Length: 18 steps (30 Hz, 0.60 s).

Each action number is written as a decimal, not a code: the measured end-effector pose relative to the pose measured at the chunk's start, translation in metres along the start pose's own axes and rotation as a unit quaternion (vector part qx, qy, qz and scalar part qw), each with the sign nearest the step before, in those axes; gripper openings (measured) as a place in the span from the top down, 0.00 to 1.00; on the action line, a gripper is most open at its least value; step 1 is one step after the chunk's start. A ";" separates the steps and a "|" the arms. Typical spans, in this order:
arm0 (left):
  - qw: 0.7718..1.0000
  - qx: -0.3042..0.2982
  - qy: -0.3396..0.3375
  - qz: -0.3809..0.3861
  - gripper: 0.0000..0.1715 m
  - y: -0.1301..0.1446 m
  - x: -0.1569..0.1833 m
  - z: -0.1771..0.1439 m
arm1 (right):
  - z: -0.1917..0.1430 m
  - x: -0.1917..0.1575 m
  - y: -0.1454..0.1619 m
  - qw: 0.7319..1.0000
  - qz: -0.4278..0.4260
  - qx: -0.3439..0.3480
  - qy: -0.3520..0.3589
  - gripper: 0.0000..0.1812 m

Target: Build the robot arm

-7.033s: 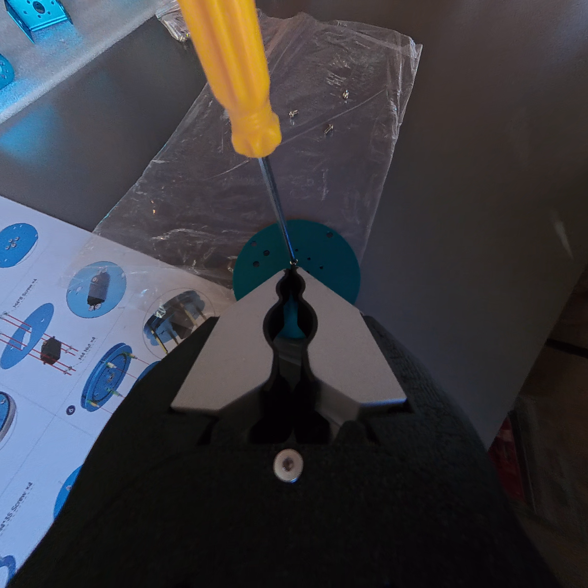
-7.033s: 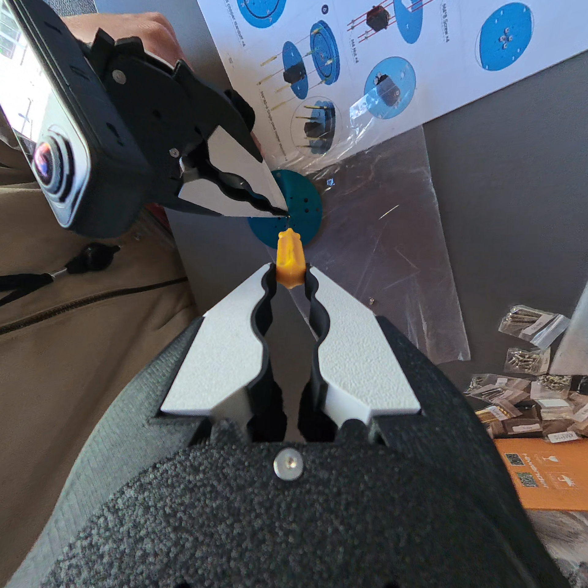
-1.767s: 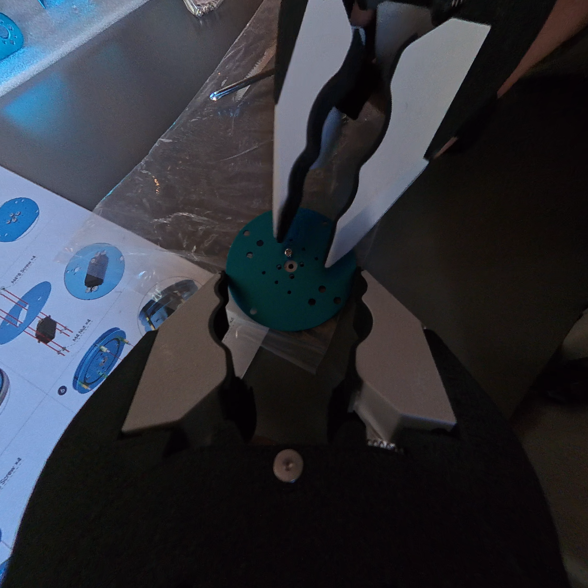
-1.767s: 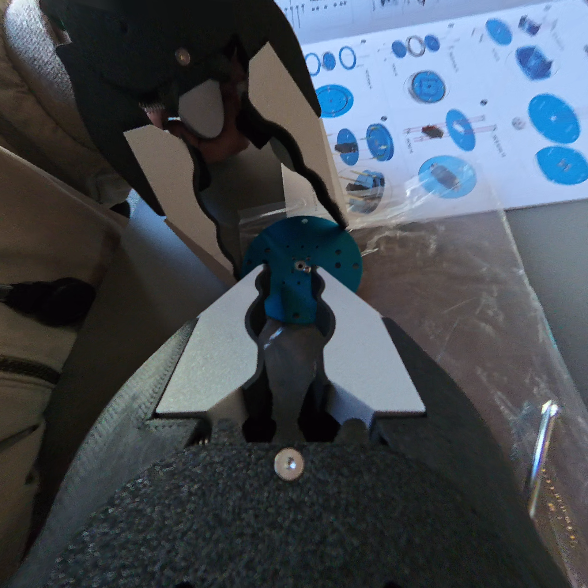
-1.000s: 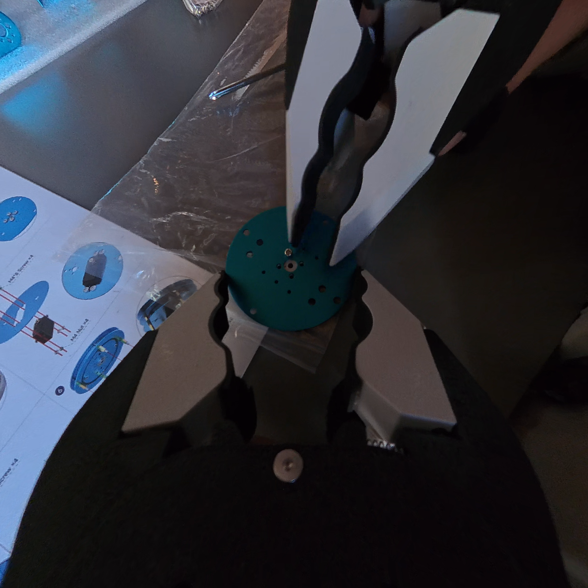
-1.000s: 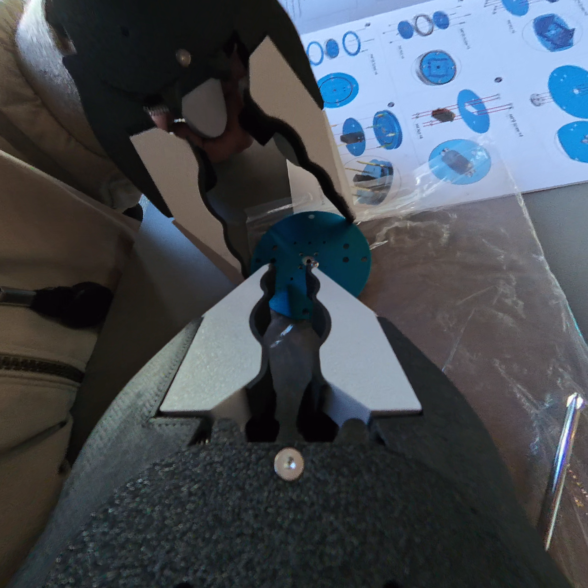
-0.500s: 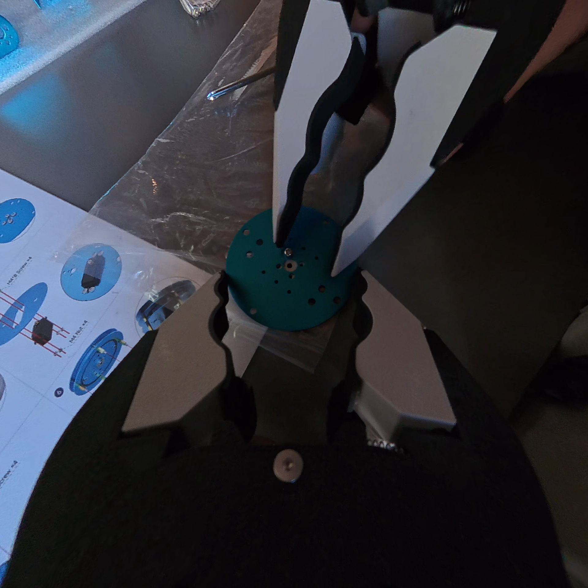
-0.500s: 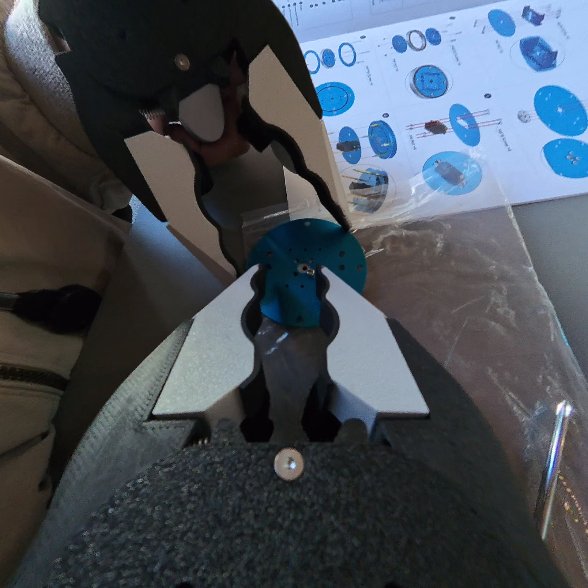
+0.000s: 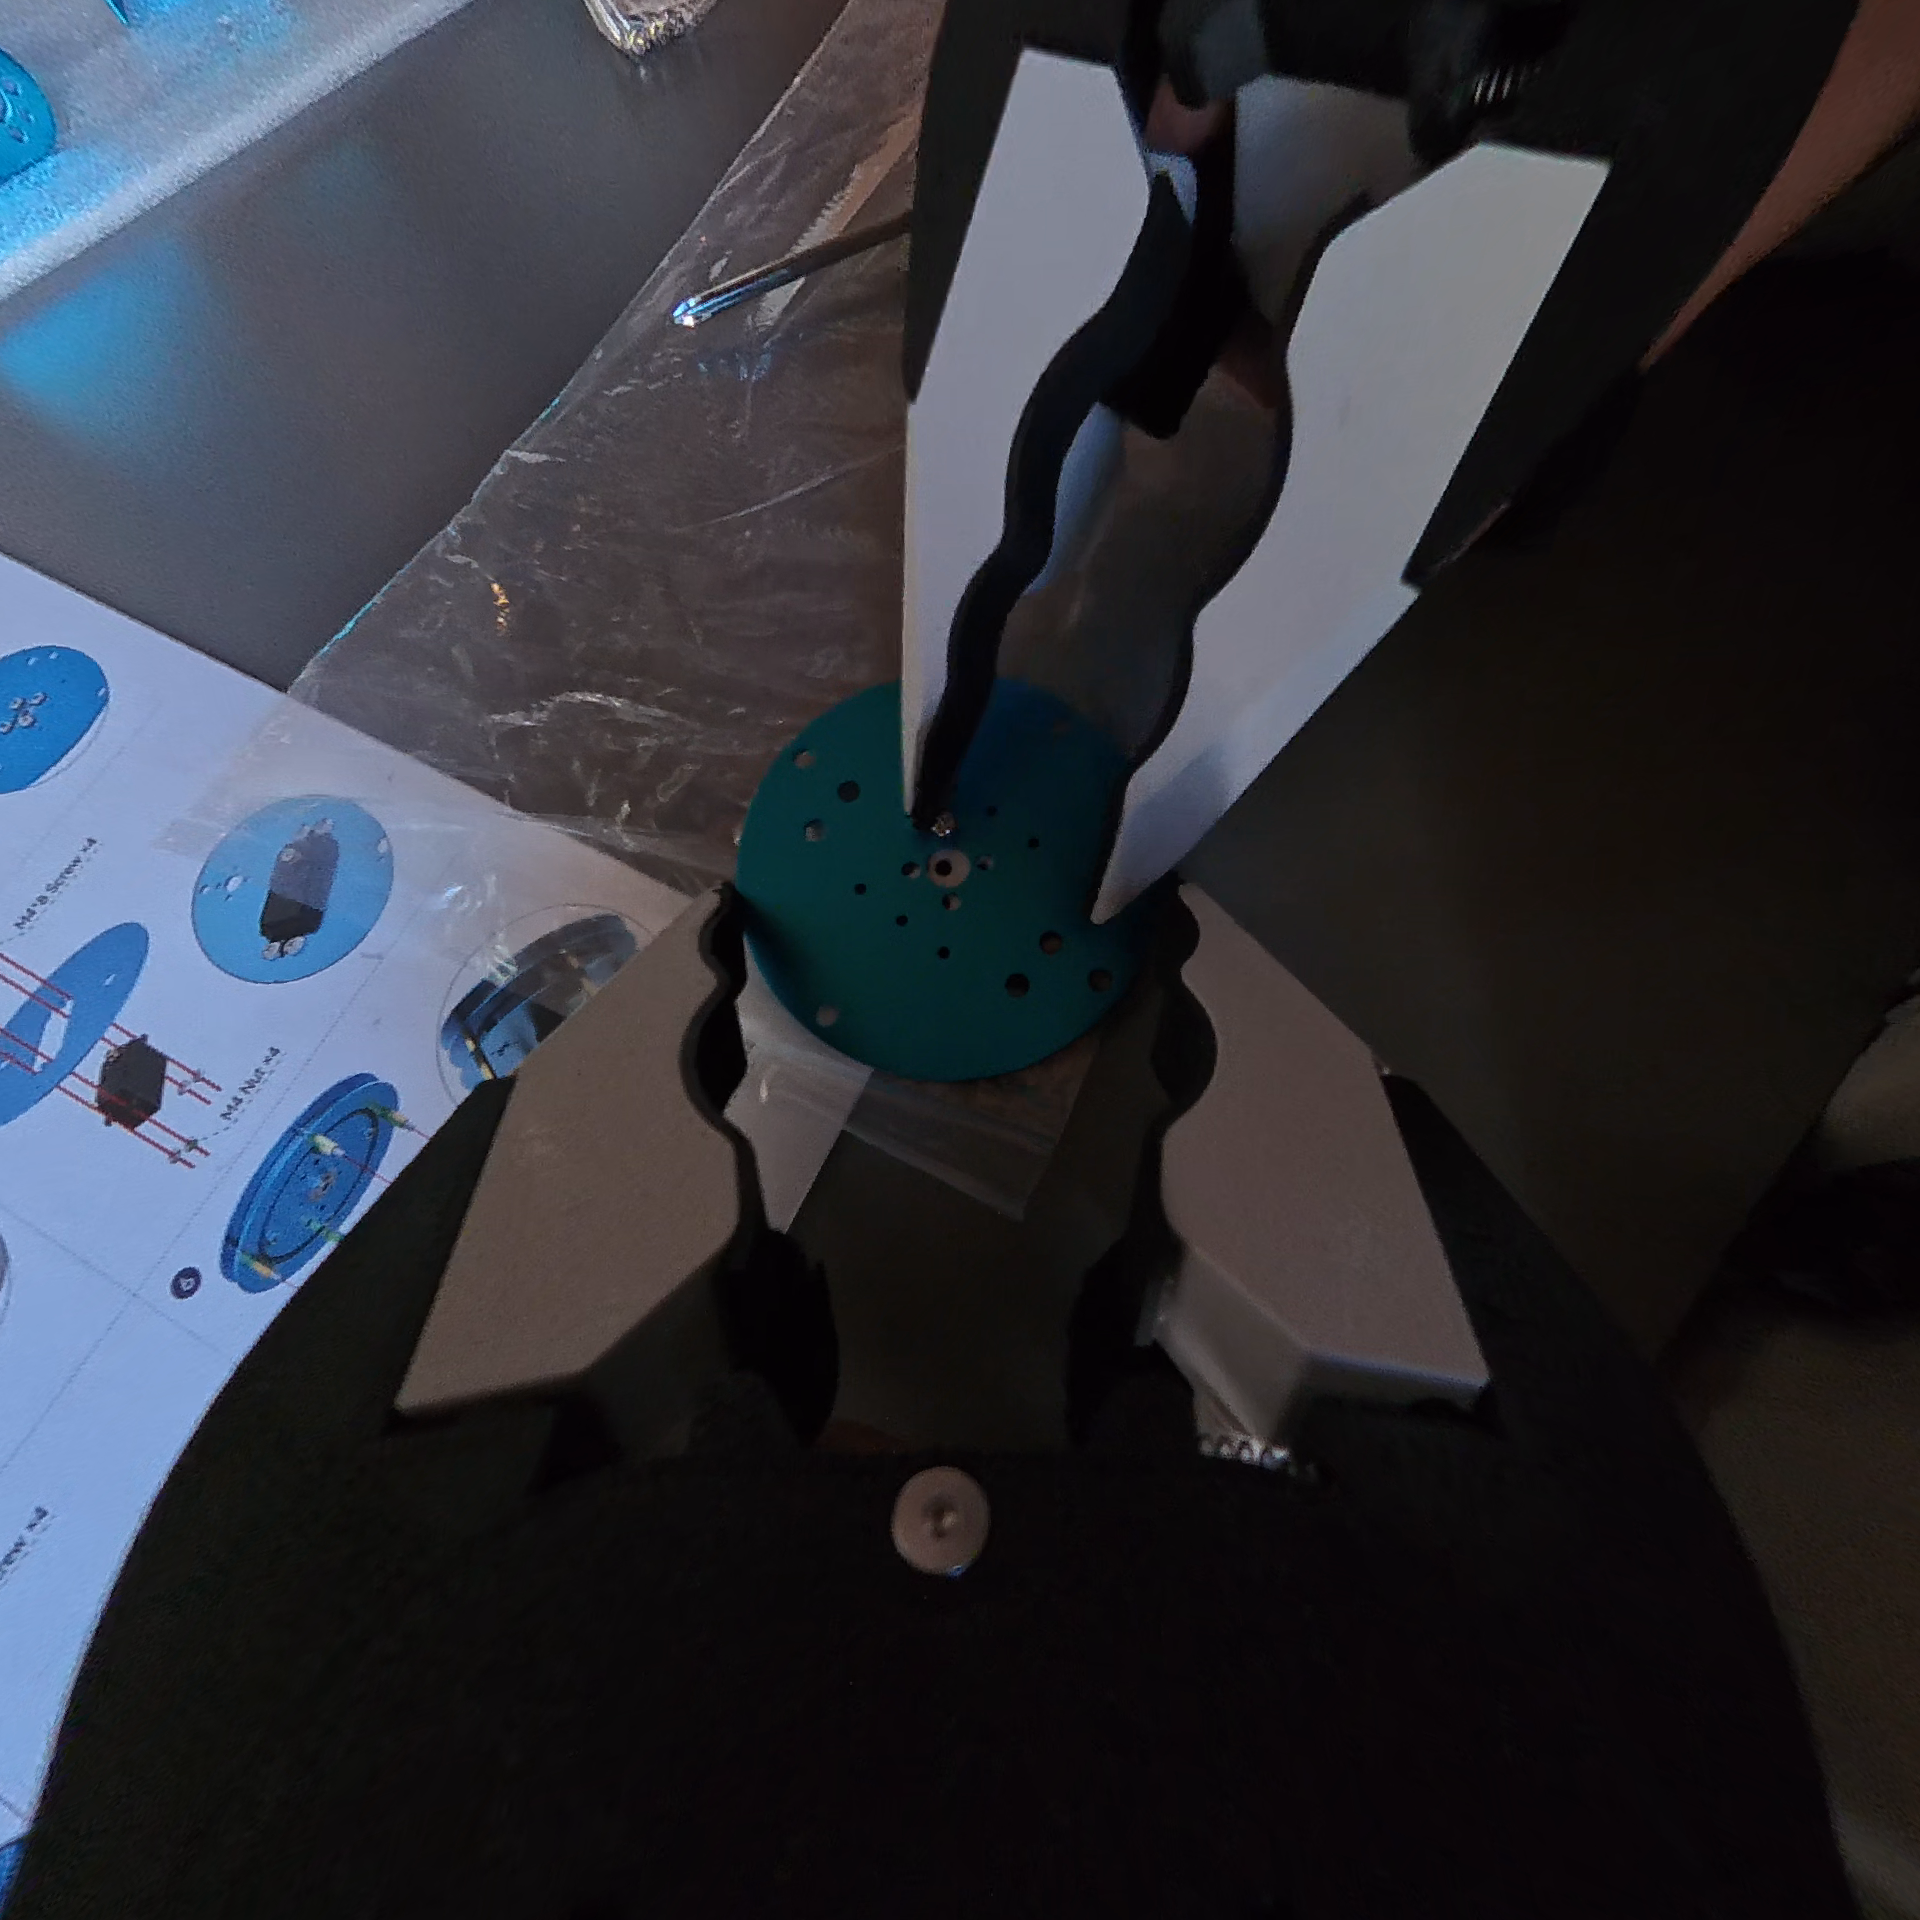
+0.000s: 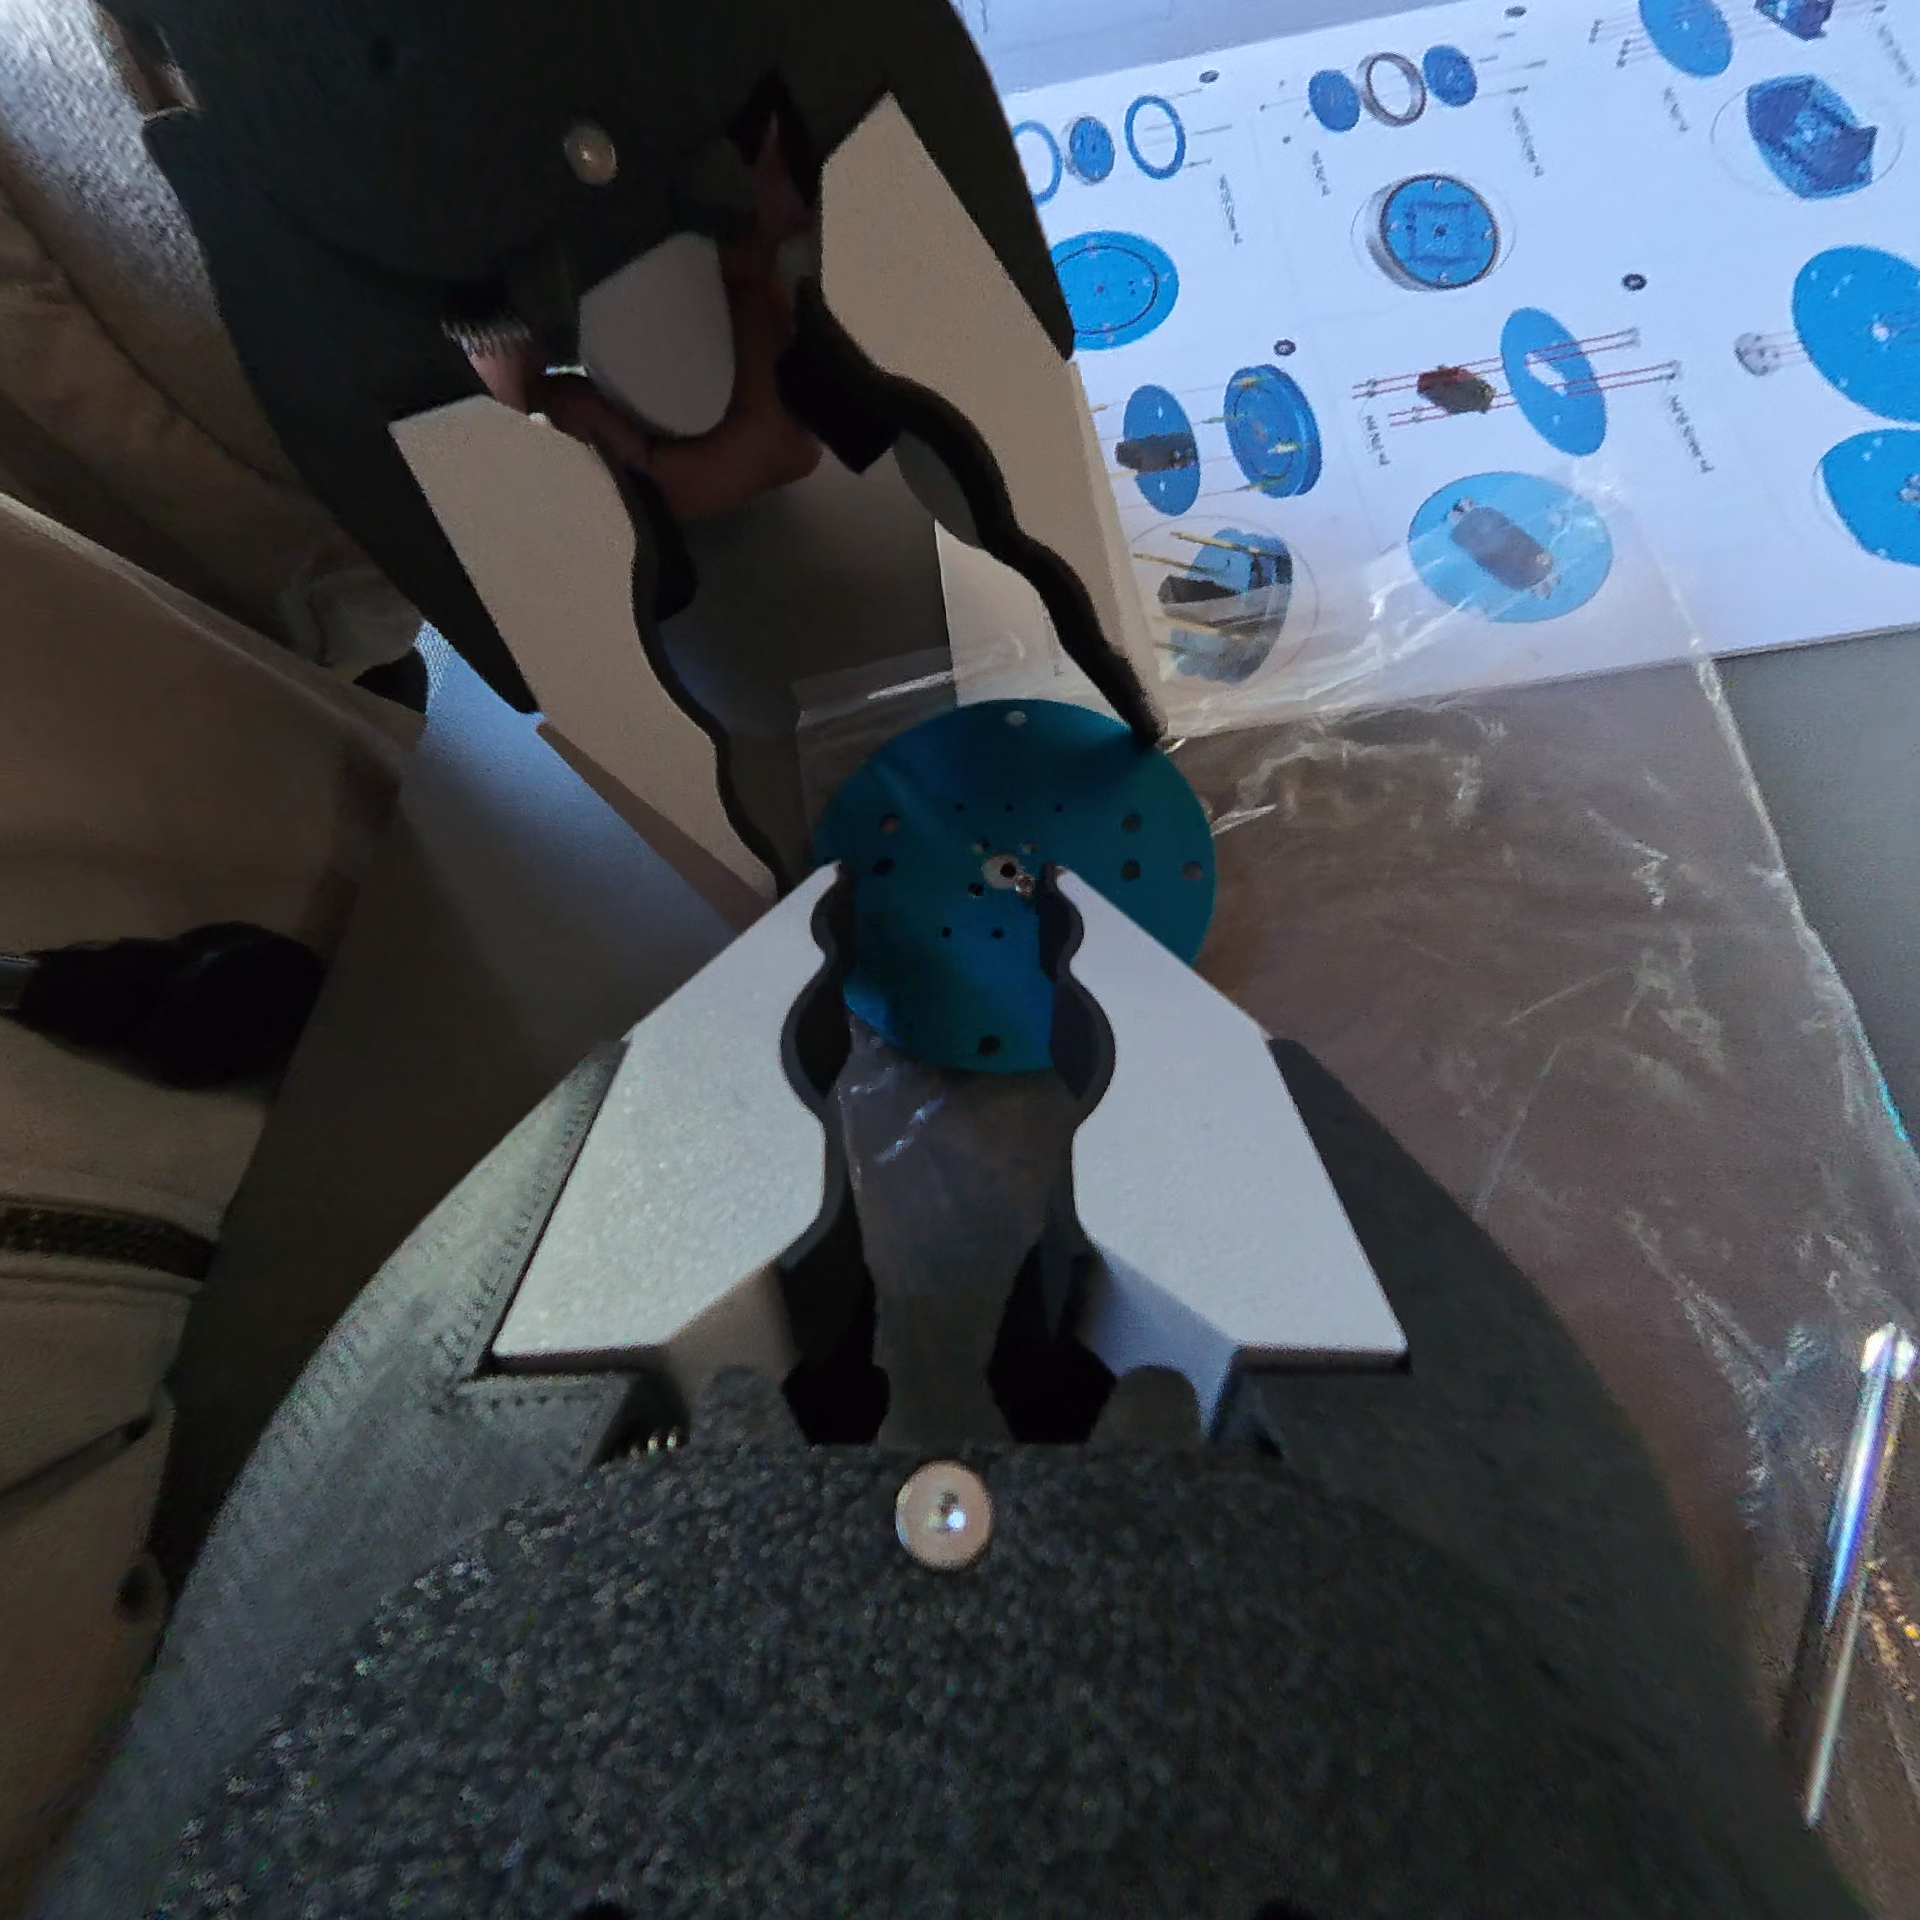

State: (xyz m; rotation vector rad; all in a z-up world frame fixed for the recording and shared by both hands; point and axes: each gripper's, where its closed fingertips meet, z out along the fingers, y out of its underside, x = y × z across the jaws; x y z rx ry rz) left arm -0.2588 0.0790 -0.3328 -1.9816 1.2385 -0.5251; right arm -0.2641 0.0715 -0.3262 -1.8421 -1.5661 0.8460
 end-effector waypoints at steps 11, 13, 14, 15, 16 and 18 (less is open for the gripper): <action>1.000 -0.001 -0.001 0.000 0.53 0.000 0.000 0.000 | -0.001 0.001 -0.002 1.000 -0.011 0.002 0.004 0.80; 1.000 0.000 0.001 -0.002 0.53 0.000 0.000 0.000 | -0.001 0.000 0.000 1.000 0.004 0.001 0.004 0.82; 1.000 0.000 0.002 -0.002 0.53 0.000 0.000 0.000 | -0.002 0.000 0.001 1.000 0.013 -0.004 0.003 0.82; 1.000 0.000 0.001 -0.002 0.53 0.000 0.000 0.000 | -0.004 0.000 0.002 1.000 0.020 -0.010 0.001 0.85; 1.000 0.000 0.001 -0.003 0.53 0.000 0.000 0.000 | -0.006 -0.002 0.004 1.000 0.020 -0.018 -0.009 0.92; 1.000 -0.001 0.000 -0.002 0.53 0.000 0.000 0.000 | -0.008 -0.001 0.000 1.000 0.026 -0.006 -0.008 0.89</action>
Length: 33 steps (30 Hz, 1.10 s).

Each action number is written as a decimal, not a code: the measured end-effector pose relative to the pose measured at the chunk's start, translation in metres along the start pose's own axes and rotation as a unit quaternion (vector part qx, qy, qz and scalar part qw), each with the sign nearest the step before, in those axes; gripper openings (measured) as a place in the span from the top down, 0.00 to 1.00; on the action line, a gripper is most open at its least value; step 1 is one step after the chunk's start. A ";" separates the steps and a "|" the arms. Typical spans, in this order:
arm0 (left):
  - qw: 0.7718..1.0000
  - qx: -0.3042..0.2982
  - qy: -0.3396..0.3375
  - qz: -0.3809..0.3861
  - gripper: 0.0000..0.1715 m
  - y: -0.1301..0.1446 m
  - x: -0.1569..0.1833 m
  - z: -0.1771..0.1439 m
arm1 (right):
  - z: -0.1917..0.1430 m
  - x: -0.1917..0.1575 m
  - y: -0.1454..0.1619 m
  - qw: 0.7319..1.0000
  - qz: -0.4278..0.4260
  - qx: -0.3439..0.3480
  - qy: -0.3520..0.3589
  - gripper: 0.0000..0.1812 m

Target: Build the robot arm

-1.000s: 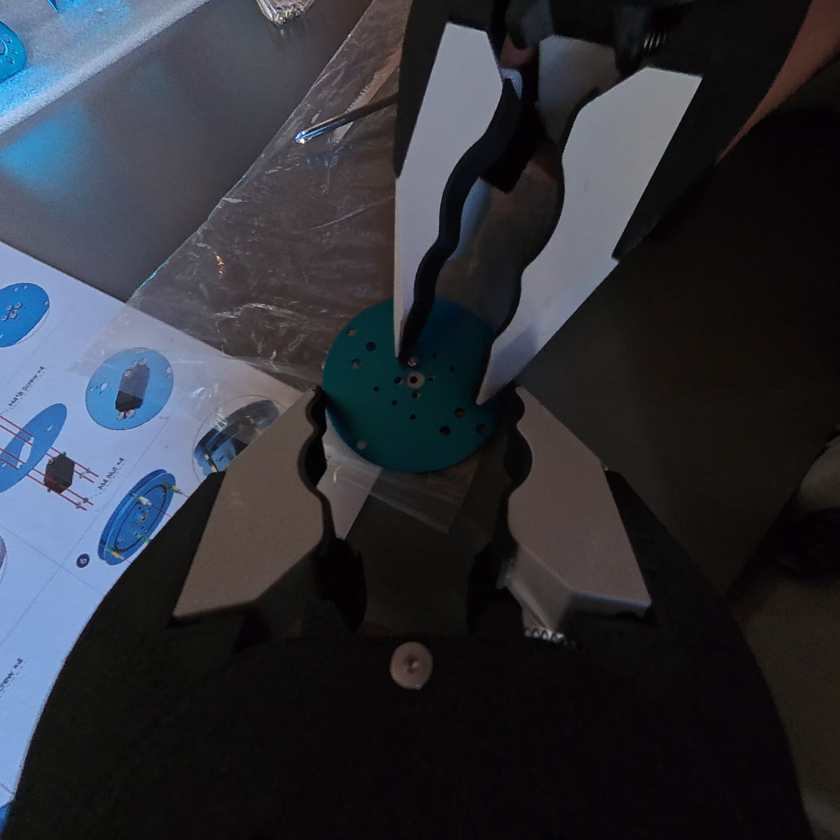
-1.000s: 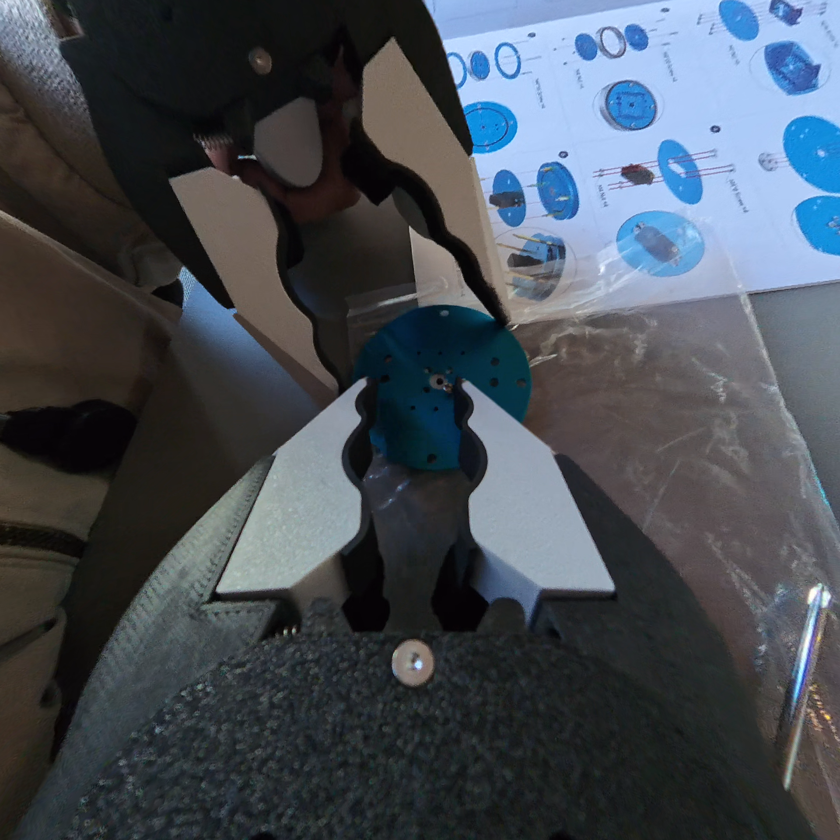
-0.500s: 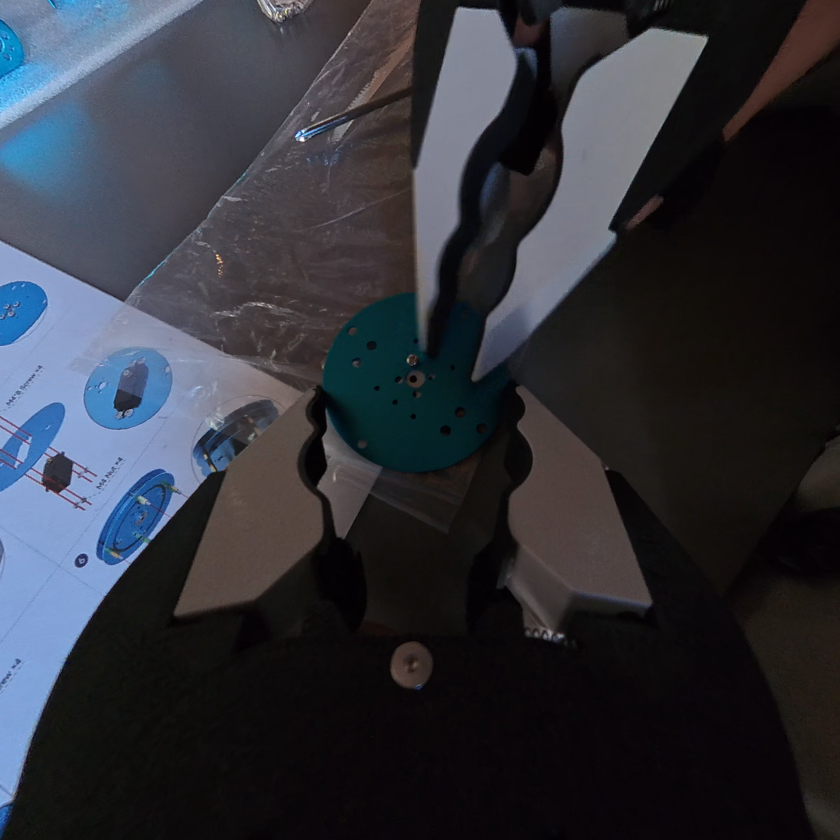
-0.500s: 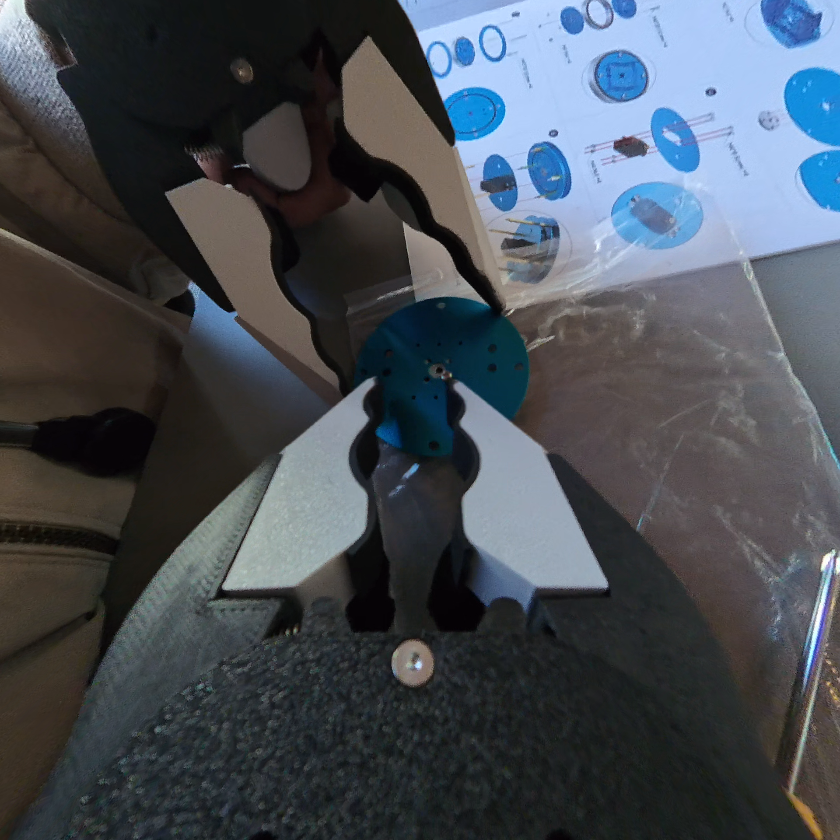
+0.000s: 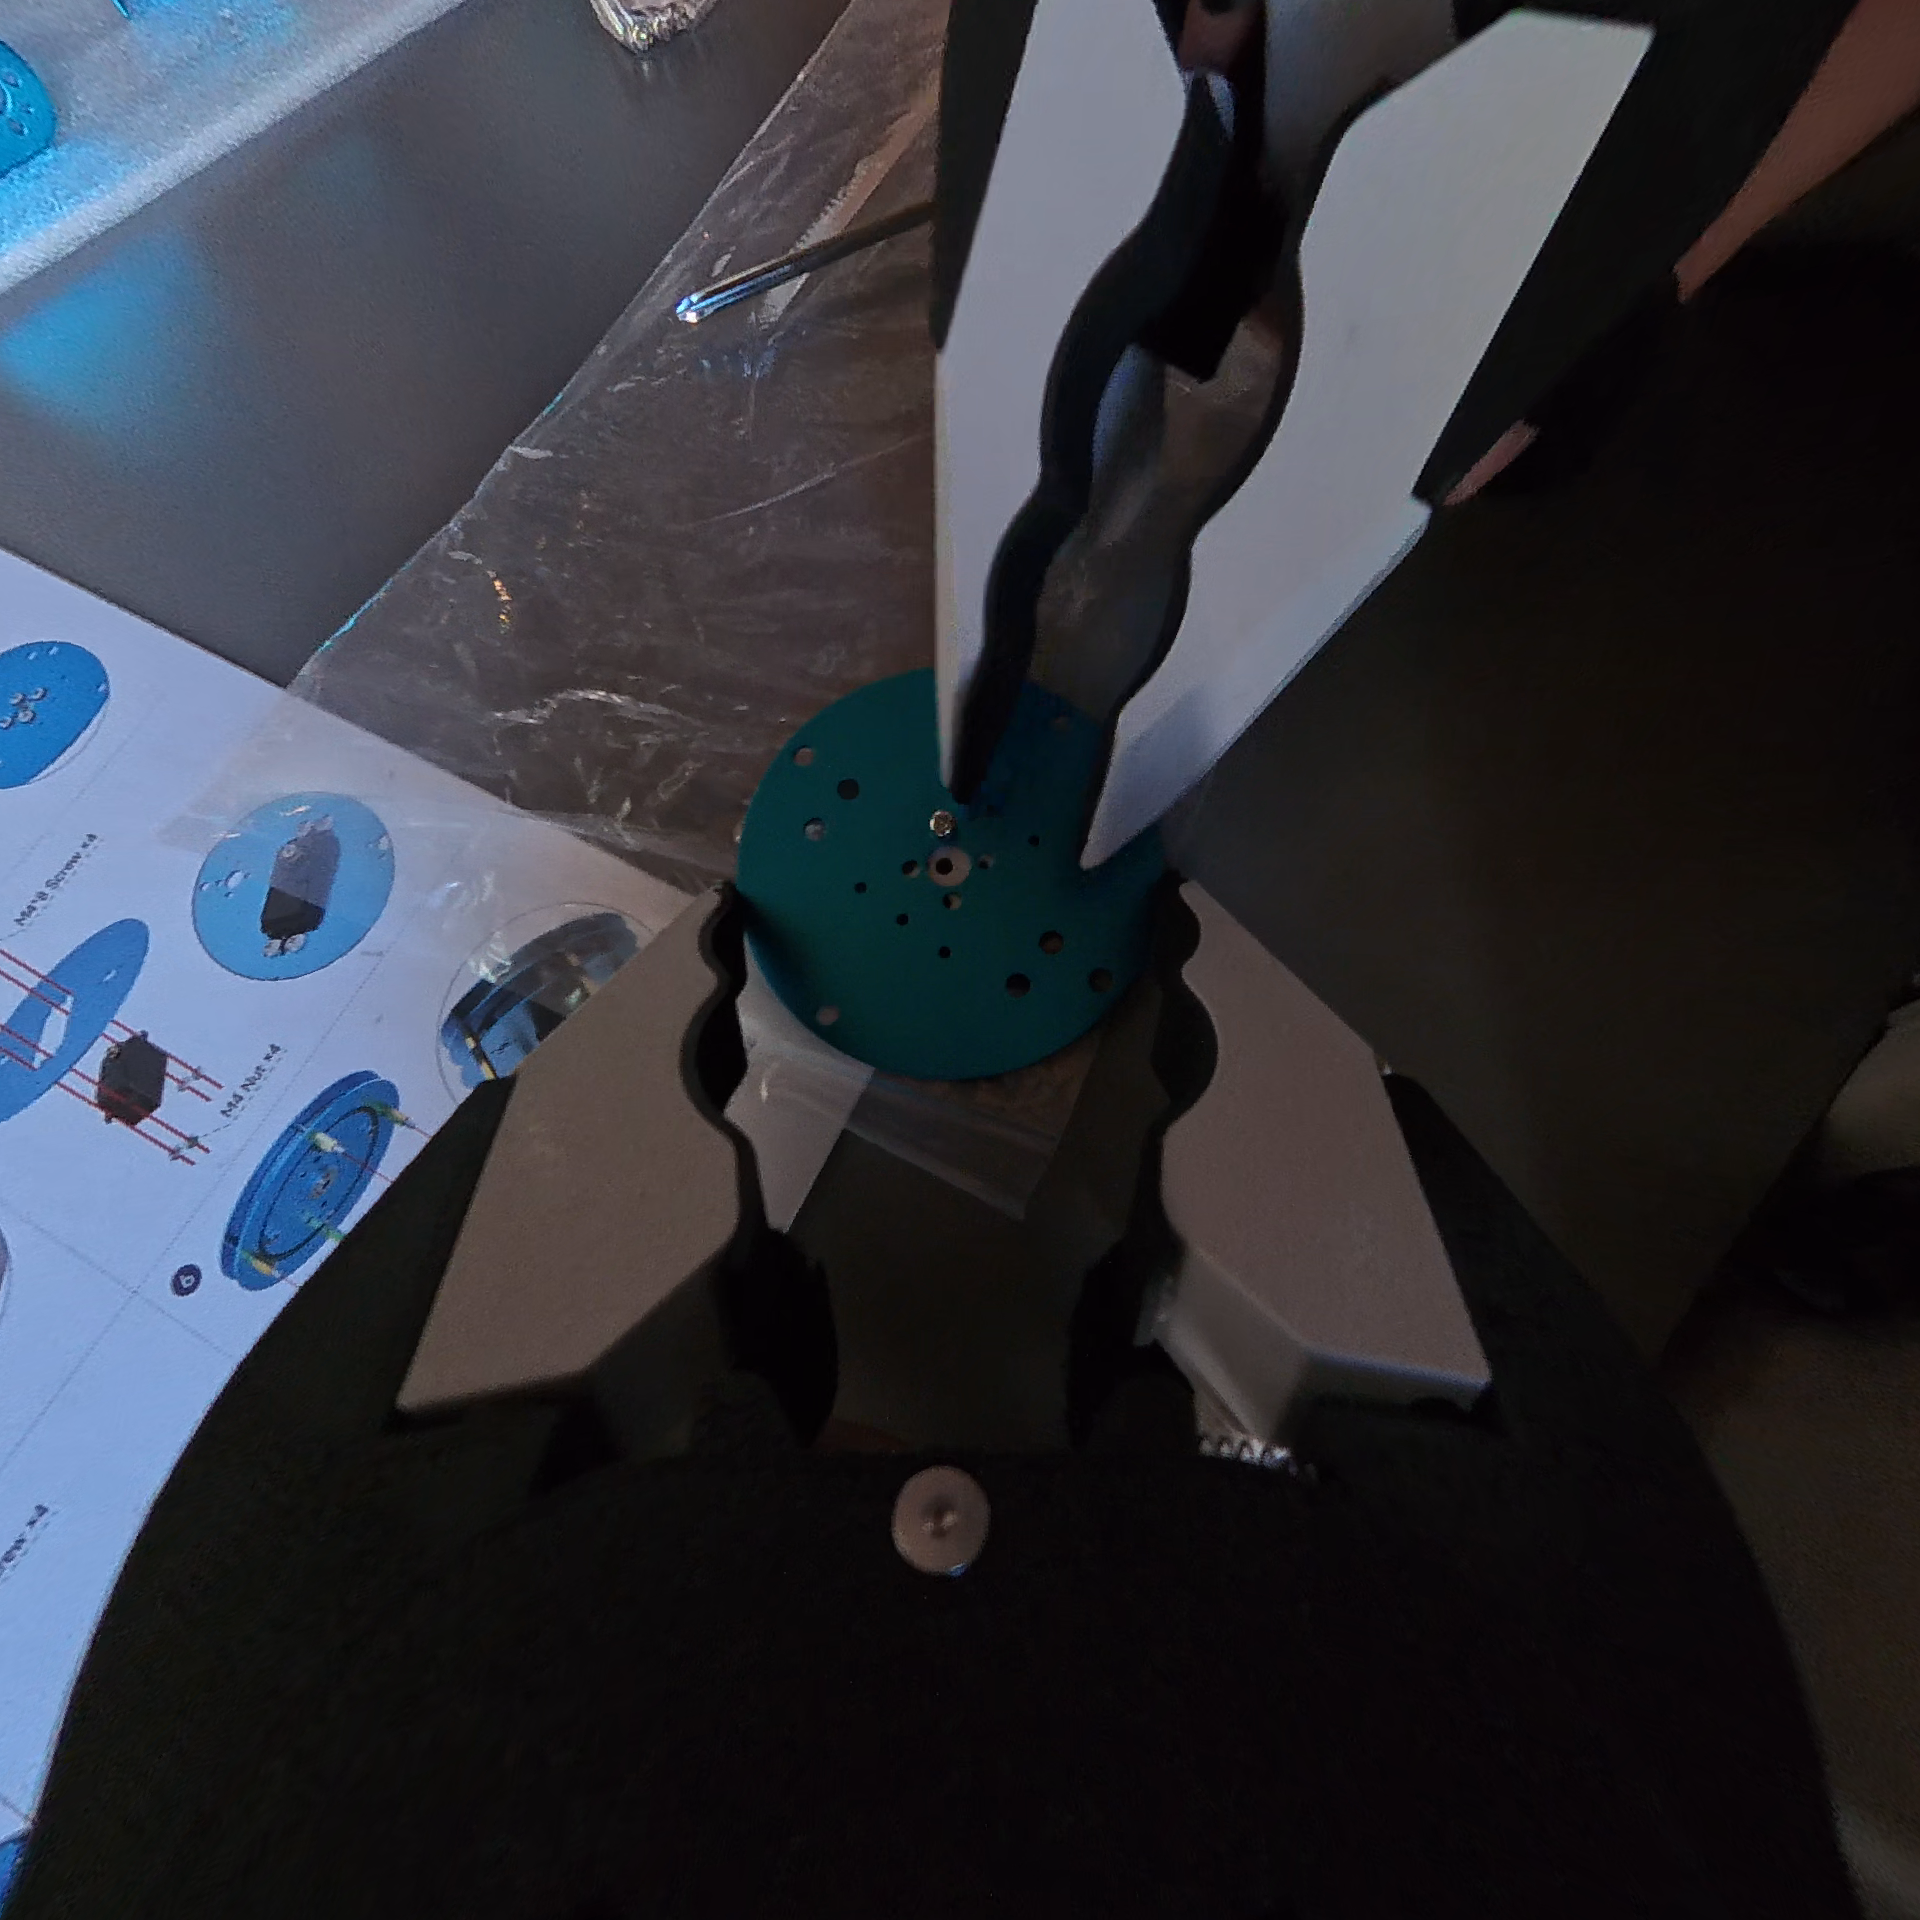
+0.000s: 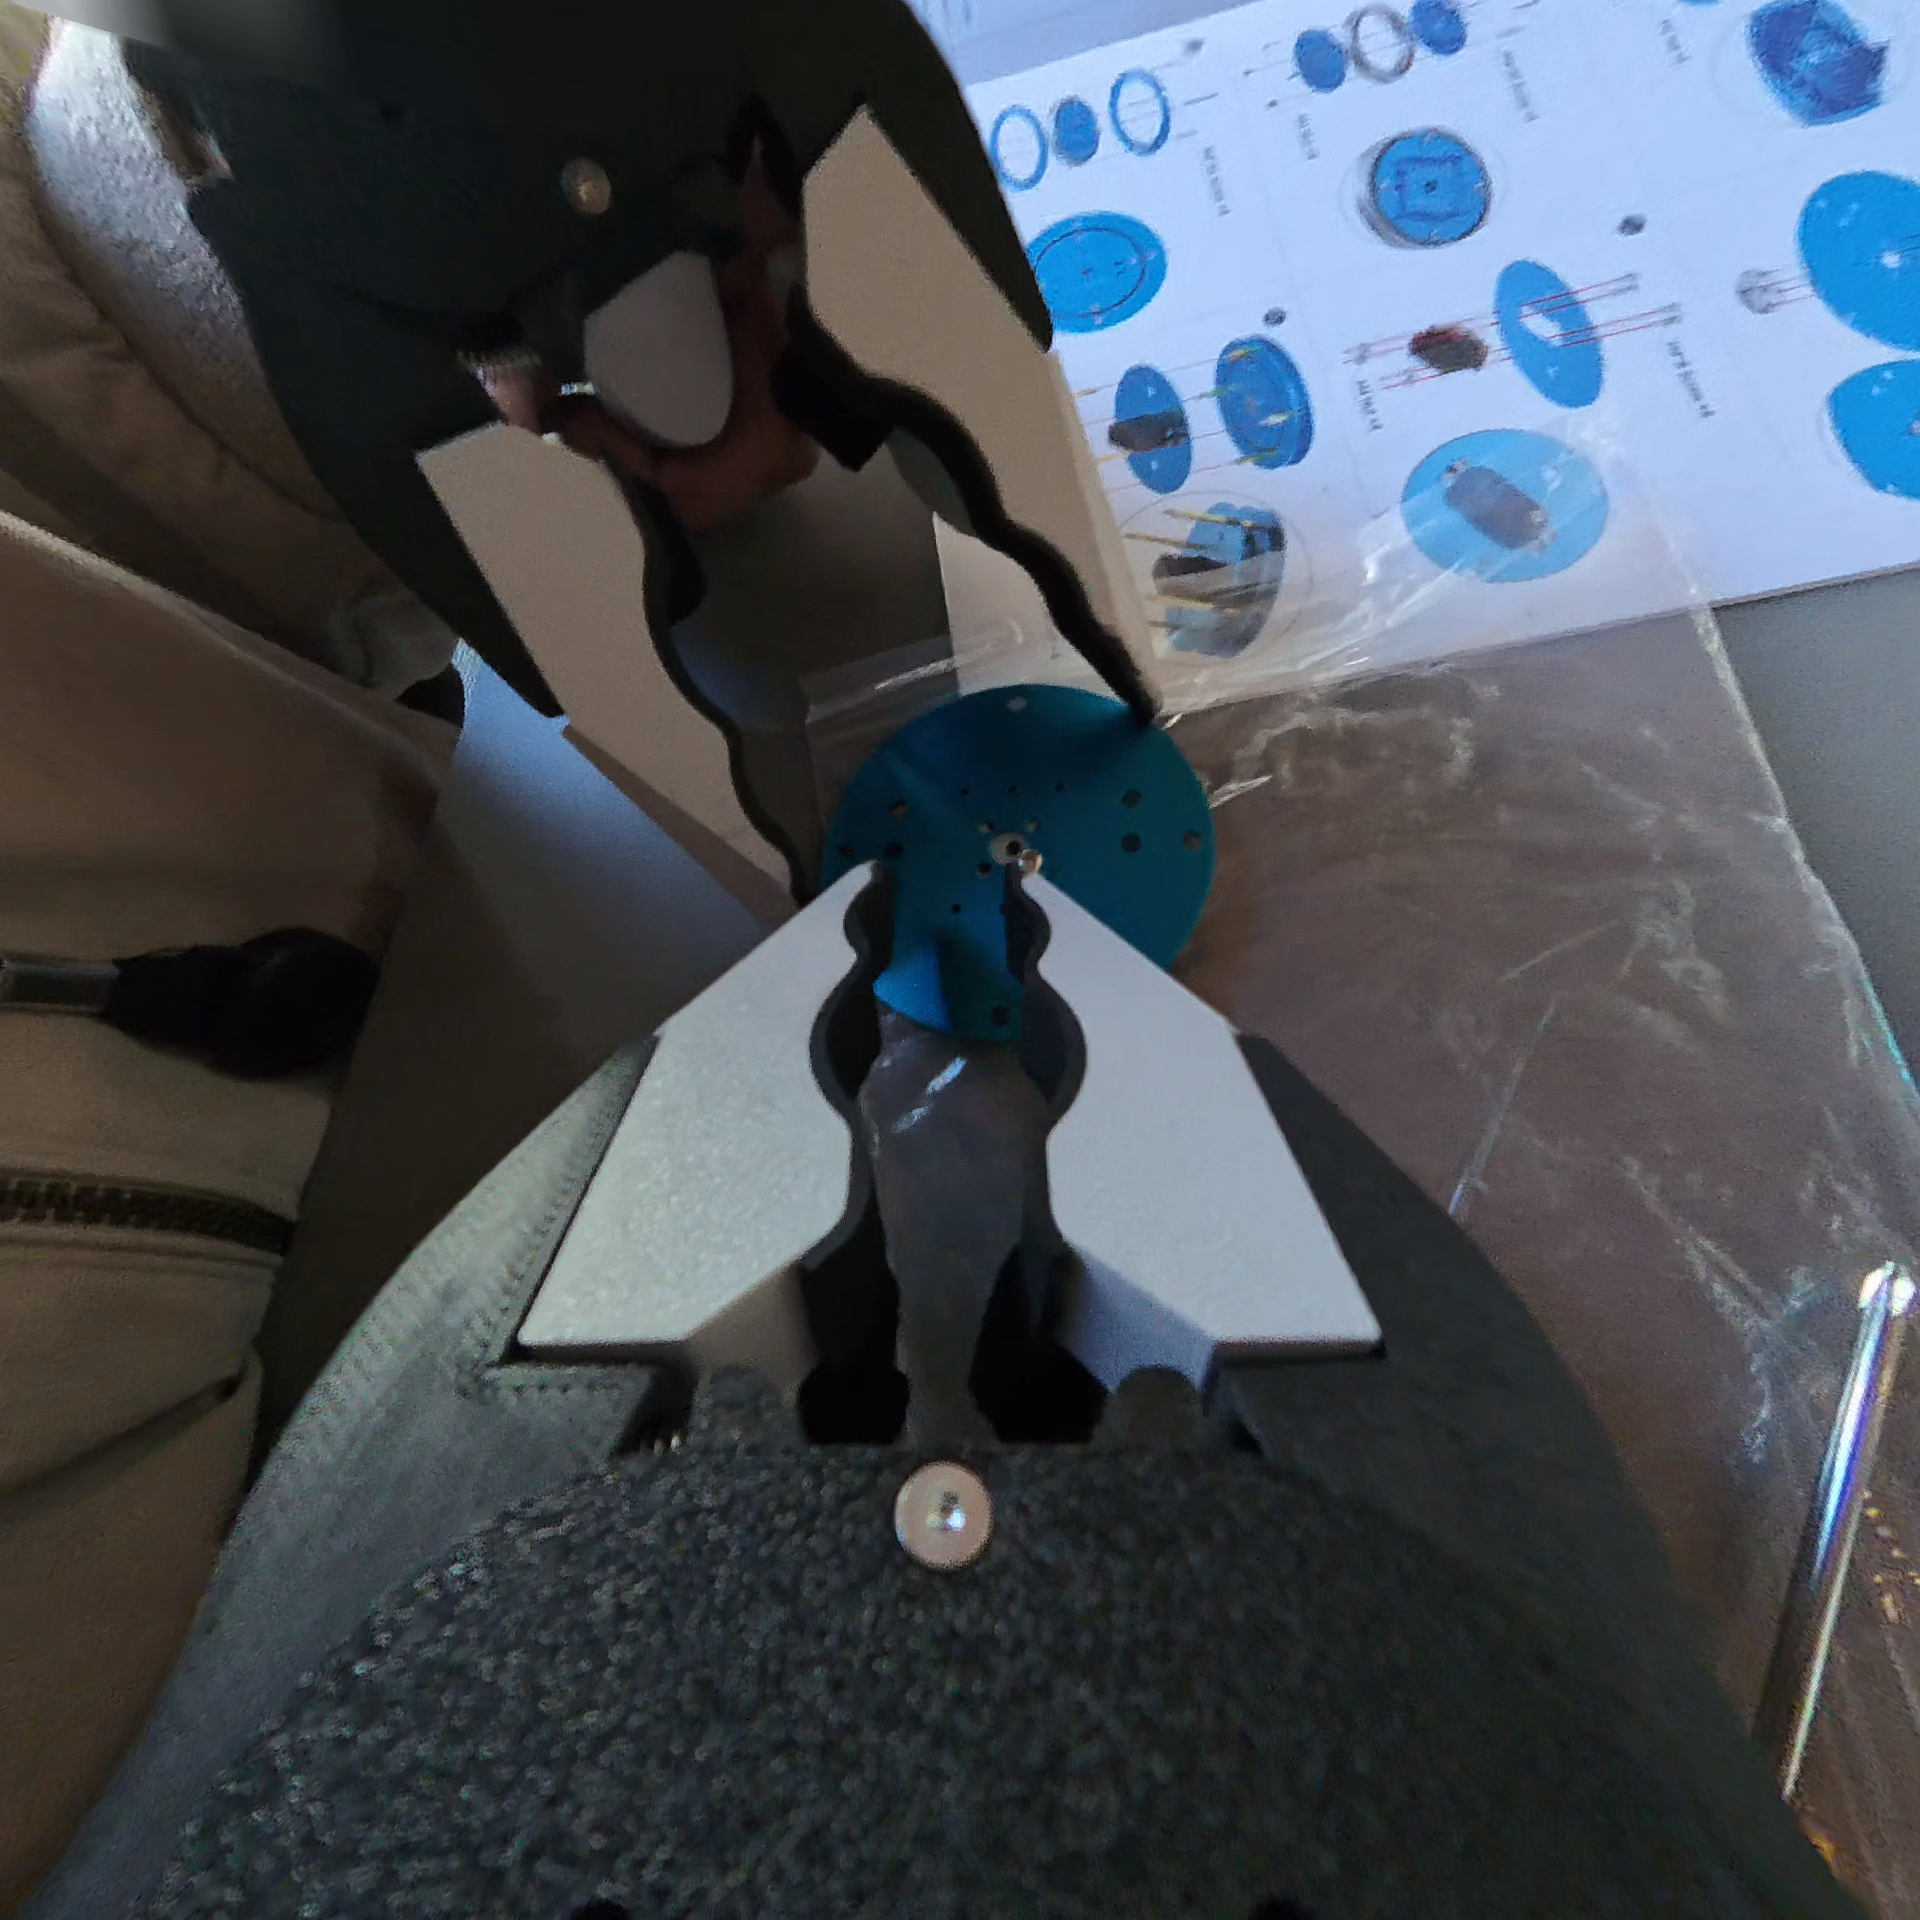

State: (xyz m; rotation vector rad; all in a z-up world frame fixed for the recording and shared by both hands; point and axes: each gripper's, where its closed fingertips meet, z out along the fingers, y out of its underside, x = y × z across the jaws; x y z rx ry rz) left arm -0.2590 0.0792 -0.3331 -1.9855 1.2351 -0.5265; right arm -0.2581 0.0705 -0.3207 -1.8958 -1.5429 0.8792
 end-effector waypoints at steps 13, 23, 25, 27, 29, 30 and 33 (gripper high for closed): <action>1.000 0.000 0.000 0.001 0.53 0.000 0.000 0.000 | 0.000 0.002 -0.005 1.000 -0.002 0.016 0.010 0.86; 1.000 0.000 0.000 -0.002 0.53 0.000 0.000 0.000 | 0.001 -0.004 0.004 1.000 0.001 -0.015 -0.011 0.95; 1.000 0.000 0.000 0.000 0.53 0.000 0.000 0.000 | -0.001 -0.002 -0.001 1.000 0.008 0.003 -0.005 0.91; 1.000 0.000 -0.001 0.002 0.53 0.000 0.000 0.000 | 0.000 0.002 -0.002 1.000 -0.006 0.008 0.009 0.86; 1.000 0.000 -0.002 0.003 0.53 0.000 0.000 0.000 | 0.003 0.003 -0.002 1.000 -0.017 0.007 0.012 0.83; 1.000 0.000 -0.001 0.002 0.53 0.000 0.000 0.000 | 0.005 0.002 -0.001 1.000 -0.019 0.006 0.011 0.83; 1.000 0.000 0.003 0.000 0.53 0.000 0.001 0.000 | 0.006 0.001 0.001 1.000 -0.013 0.004 0.017 0.83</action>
